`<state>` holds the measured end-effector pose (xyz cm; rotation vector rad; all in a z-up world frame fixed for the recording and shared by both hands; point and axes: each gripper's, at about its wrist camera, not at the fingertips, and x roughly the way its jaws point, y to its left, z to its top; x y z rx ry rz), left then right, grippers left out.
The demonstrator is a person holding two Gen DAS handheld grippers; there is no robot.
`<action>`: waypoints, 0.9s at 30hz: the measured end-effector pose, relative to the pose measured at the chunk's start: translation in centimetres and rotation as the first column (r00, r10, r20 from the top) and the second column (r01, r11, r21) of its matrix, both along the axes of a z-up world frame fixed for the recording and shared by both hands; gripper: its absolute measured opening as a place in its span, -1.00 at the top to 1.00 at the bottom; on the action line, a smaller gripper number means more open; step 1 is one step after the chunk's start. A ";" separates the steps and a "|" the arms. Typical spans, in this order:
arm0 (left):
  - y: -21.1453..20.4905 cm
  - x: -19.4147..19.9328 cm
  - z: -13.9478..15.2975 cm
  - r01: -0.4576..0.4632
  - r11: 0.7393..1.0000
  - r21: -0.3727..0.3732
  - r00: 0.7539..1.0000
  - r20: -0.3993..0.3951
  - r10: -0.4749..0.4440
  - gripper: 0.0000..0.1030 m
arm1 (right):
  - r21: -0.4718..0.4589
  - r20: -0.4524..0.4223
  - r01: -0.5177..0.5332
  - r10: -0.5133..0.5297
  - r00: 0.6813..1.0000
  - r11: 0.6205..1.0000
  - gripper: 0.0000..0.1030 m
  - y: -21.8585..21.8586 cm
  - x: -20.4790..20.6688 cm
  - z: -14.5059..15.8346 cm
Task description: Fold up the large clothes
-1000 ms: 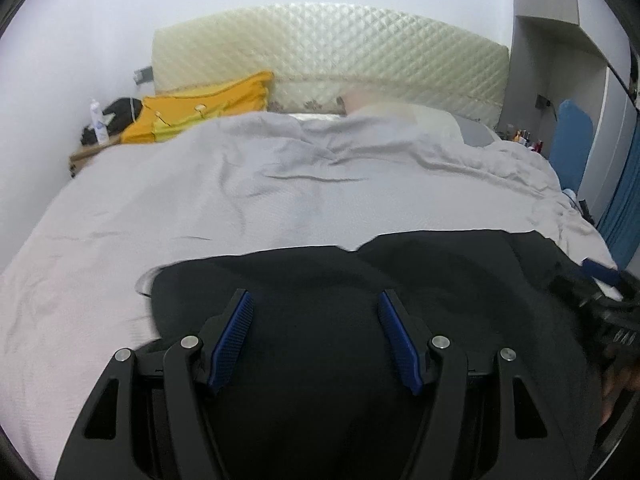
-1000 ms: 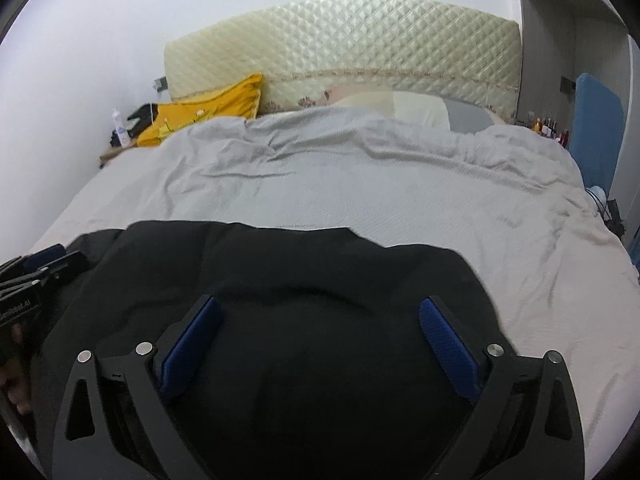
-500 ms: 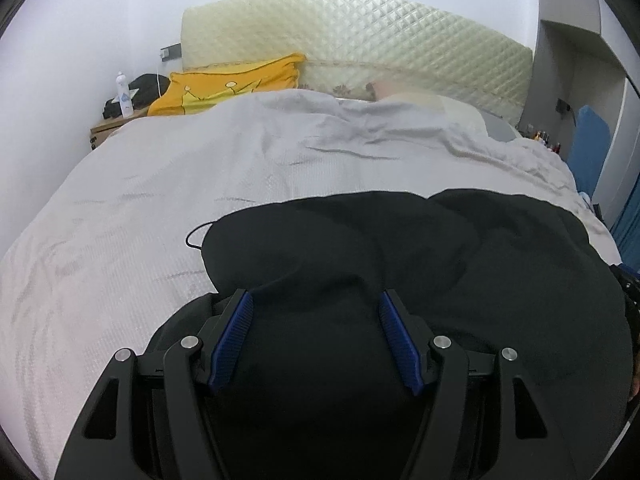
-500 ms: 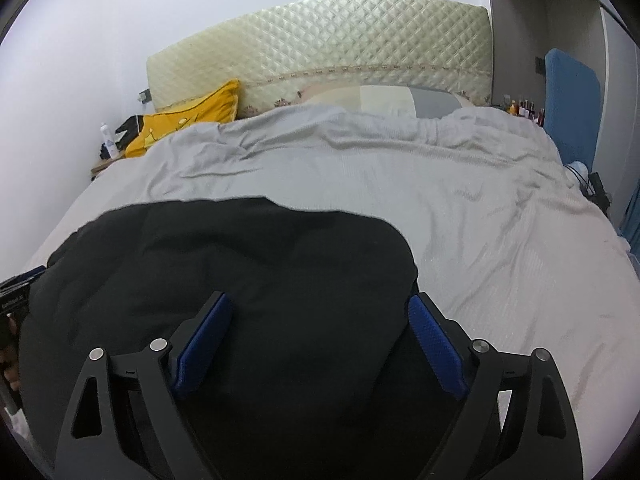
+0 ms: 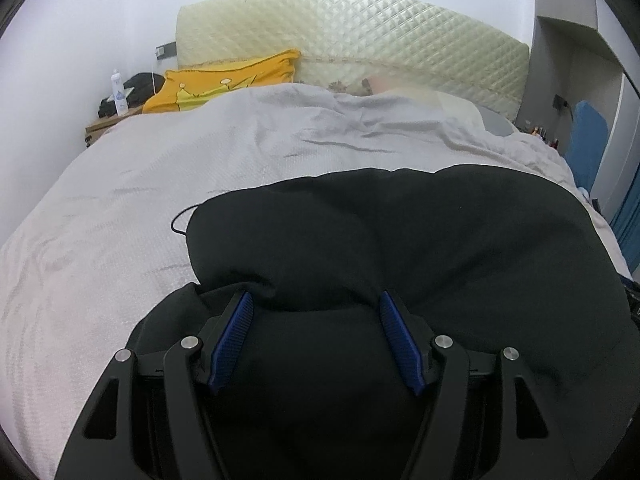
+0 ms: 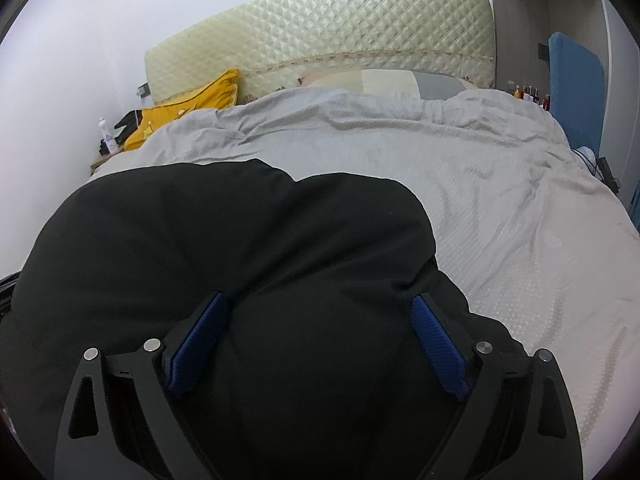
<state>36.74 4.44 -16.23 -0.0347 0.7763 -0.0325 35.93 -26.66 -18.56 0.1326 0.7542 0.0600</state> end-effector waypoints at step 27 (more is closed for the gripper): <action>-4.3 -8.1 15.3 0.032 0.999 -0.019 0.989 0.143 -0.029 -0.28 | 0.043 0.223 0.065 -0.073 0.972 0.997 -0.98 -0.6 -7.7 17.2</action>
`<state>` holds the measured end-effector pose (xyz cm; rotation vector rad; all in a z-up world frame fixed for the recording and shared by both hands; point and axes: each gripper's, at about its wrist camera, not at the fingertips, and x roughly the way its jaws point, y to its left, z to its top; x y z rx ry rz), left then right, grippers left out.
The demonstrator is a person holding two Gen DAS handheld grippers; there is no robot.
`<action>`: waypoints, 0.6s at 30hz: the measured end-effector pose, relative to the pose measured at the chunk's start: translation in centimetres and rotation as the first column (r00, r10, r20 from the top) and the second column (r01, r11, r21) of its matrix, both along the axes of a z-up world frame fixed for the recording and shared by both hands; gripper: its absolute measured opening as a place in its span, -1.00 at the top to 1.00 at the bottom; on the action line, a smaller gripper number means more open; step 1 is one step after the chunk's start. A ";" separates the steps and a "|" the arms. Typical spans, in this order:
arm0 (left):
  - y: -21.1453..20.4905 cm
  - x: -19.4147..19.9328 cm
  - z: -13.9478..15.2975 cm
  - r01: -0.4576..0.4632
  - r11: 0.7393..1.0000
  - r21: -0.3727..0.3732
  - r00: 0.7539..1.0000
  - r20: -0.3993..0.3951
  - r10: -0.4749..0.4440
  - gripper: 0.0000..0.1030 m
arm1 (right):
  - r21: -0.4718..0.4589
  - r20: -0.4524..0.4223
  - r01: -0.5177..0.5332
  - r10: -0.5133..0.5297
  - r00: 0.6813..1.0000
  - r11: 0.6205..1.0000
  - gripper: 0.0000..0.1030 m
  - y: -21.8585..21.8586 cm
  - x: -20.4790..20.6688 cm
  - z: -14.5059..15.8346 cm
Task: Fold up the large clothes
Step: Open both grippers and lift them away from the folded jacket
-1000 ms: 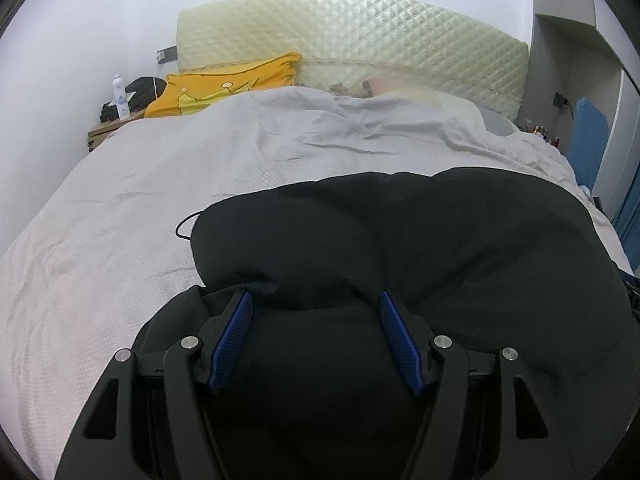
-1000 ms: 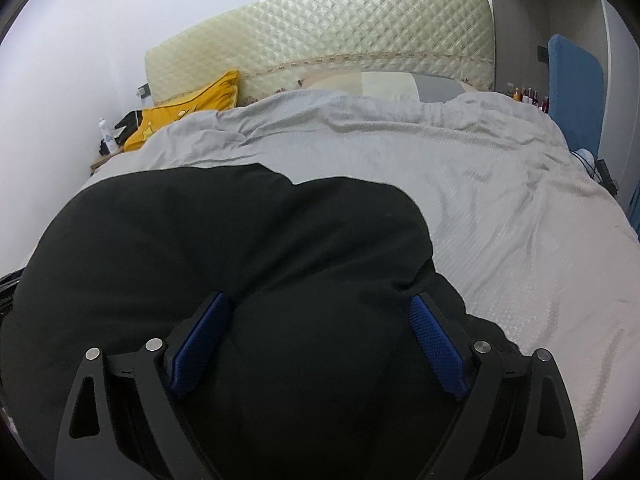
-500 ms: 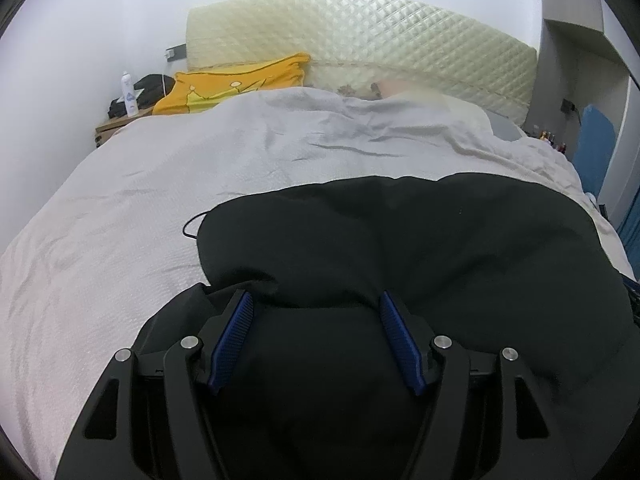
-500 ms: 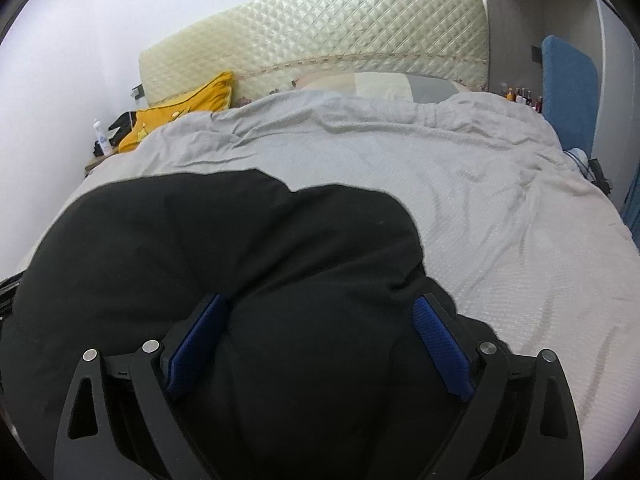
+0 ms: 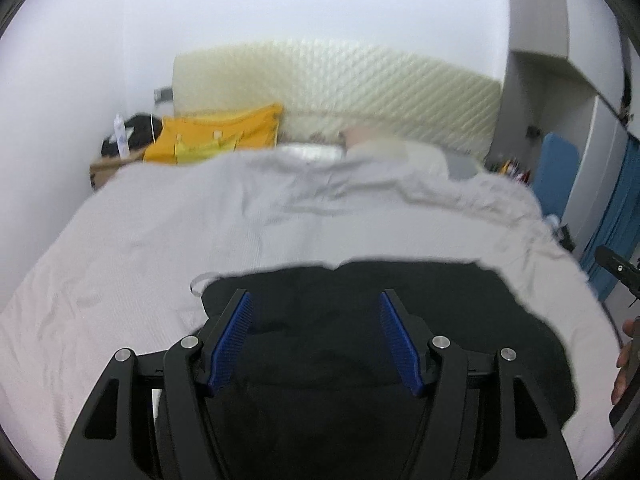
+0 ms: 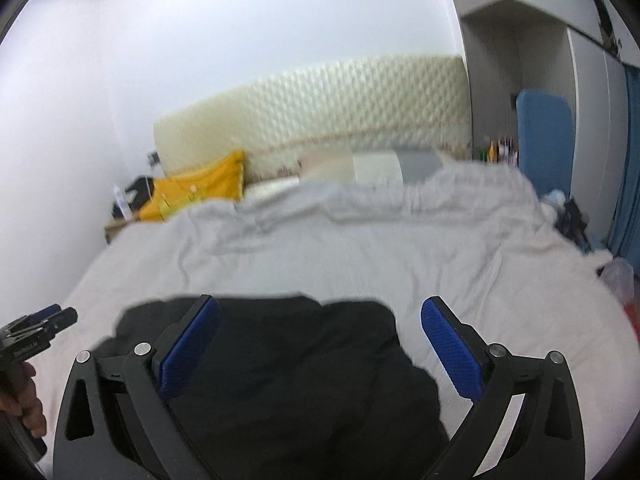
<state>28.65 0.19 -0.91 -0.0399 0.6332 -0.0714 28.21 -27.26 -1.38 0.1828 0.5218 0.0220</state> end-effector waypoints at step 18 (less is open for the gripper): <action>-1.2 -17.9 18.8 0.047 0.999 0.007 0.975 0.216 -0.047 -0.28 | -0.055 0.292 -0.070 0.083 0.953 0.996 -1.00 3.5 -17.1 18.1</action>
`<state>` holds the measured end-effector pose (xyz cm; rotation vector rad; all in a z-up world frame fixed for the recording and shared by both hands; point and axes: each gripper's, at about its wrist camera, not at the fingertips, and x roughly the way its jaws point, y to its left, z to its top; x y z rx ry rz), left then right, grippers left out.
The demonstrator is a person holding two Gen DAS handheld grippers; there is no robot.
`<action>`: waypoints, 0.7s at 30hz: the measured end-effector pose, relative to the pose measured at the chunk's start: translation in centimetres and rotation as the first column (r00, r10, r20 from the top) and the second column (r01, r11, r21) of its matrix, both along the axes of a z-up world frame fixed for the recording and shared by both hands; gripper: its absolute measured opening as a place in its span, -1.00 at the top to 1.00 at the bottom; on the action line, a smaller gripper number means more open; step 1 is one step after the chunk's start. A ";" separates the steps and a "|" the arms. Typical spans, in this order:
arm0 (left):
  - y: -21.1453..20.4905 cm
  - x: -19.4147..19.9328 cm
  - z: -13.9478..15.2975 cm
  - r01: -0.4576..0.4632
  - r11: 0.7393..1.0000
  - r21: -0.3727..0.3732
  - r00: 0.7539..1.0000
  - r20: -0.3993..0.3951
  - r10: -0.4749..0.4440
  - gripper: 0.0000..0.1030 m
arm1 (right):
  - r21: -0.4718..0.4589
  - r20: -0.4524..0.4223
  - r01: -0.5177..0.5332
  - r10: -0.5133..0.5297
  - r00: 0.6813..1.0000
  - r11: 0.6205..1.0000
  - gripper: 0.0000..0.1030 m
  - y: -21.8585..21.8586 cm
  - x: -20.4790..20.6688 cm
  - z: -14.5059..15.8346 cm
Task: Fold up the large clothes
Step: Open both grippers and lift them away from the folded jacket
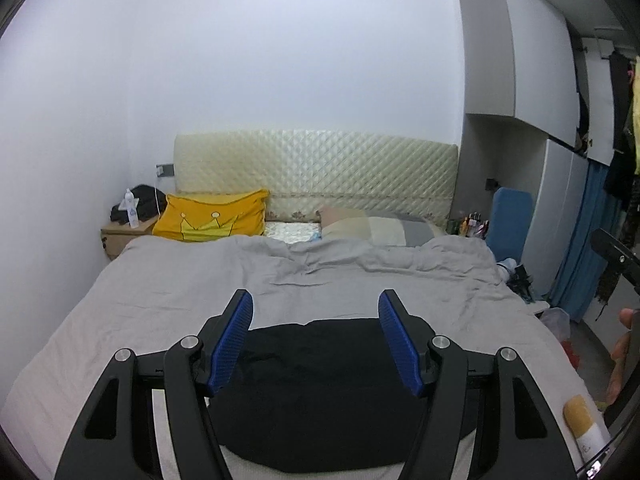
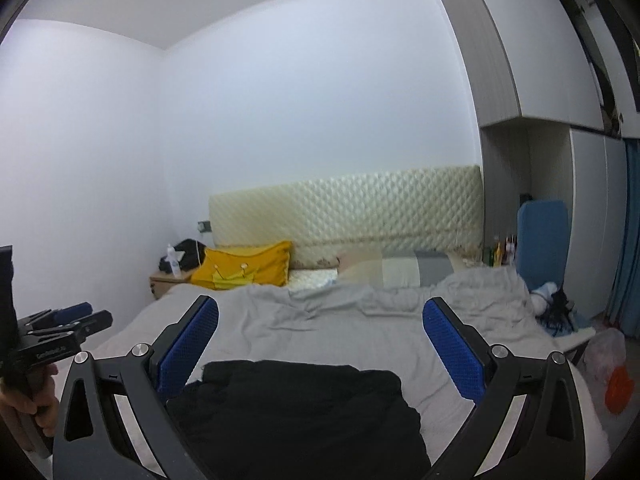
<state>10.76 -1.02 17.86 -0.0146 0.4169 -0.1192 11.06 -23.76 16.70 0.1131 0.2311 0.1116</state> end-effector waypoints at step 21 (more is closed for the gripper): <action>-0.7 -13.6 0.1 0.075 0.997 -0.015 0.994 0.077 -0.074 -0.28 | -0.018 0.041 -0.062 0.062 0.997 0.998 -1.00 4.4 -11.3 -2.2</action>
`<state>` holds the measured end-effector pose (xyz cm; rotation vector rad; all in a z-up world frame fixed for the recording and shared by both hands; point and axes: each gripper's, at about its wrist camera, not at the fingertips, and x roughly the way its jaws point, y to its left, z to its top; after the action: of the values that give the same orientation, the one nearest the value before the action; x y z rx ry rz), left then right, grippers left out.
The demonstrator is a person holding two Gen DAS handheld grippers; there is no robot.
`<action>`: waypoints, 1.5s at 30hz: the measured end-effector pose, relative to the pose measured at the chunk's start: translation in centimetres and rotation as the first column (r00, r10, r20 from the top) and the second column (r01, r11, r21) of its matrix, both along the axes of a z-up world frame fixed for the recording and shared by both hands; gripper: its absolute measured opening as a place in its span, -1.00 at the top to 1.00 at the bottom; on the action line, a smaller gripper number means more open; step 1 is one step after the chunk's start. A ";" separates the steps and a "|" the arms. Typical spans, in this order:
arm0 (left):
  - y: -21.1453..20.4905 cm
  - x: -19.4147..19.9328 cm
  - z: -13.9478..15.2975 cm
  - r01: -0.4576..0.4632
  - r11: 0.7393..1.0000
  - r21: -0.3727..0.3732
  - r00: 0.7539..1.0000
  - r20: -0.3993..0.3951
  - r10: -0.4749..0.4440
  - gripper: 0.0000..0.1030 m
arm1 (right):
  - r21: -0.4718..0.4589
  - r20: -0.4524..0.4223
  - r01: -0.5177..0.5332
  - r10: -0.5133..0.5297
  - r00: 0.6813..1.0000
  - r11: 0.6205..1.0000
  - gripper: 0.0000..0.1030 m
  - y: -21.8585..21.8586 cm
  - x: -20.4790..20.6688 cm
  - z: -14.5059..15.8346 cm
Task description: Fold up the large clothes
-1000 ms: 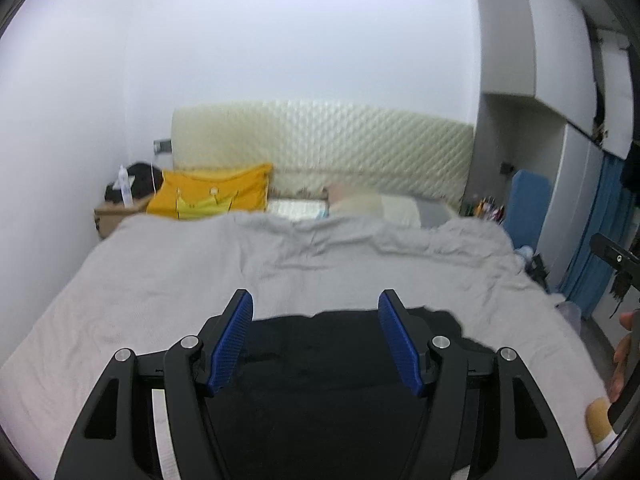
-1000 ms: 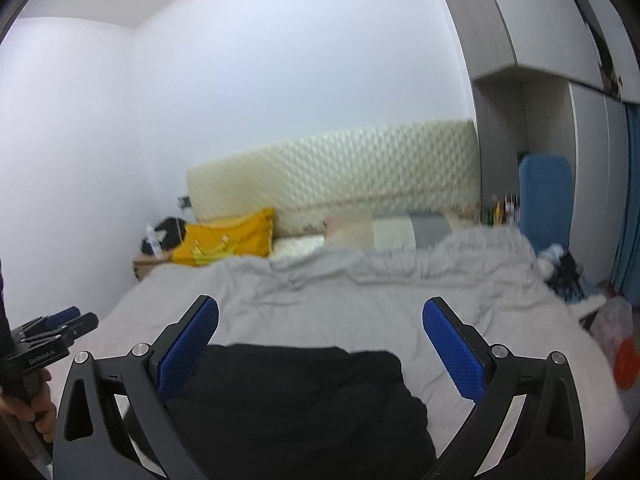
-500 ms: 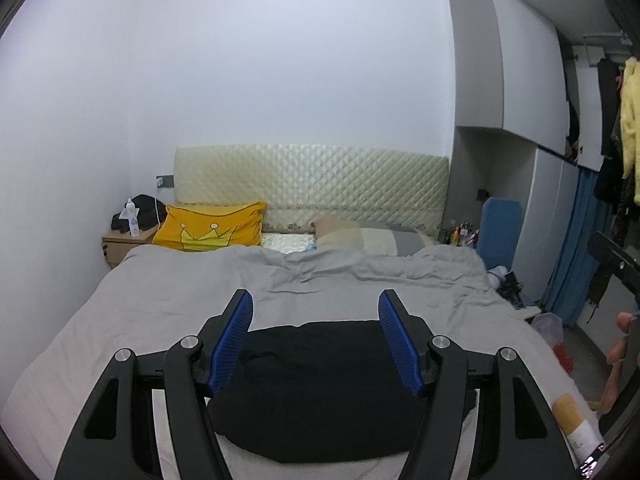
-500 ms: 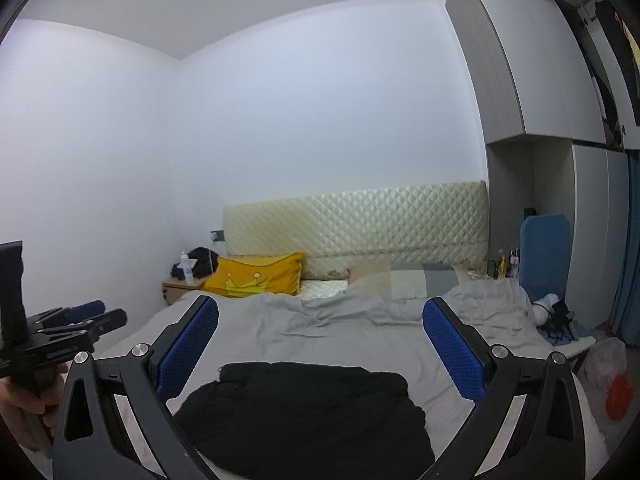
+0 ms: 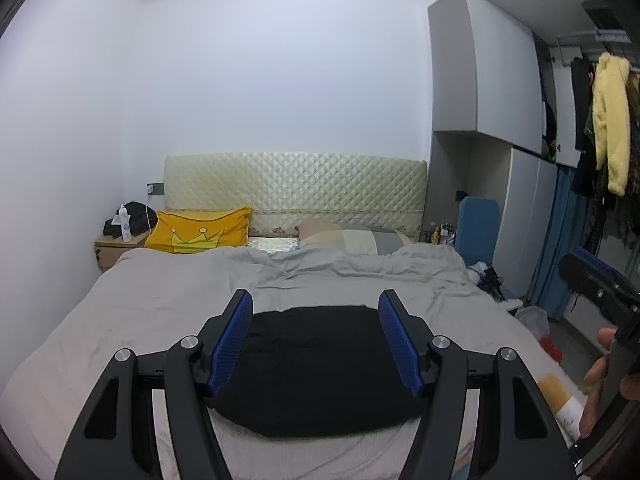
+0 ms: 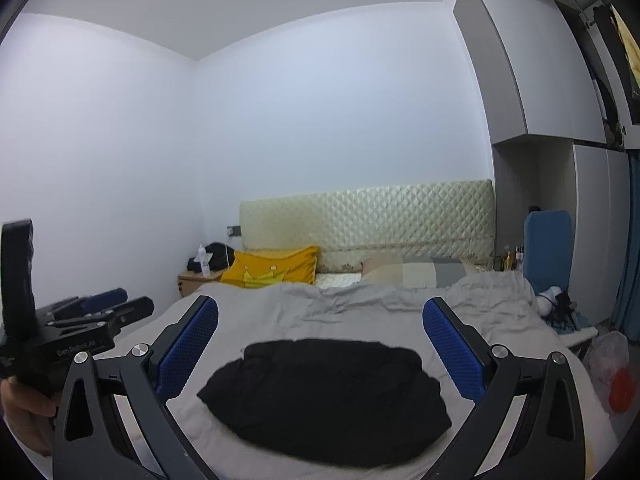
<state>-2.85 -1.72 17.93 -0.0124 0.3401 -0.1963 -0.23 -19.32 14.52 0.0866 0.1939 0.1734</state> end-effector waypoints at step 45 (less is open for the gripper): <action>1.1 0.7 -11.8 -0.073 0.997 0.020 0.960 -0.268 0.076 -0.28 | -0.029 -0.262 0.099 -0.103 0.960 0.995 -1.00 3.1 -1.2 -11.0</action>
<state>-2.14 -0.61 6.09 -0.0420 0.6109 -0.1180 -1.39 -16.25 3.52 0.1040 0.4553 0.0575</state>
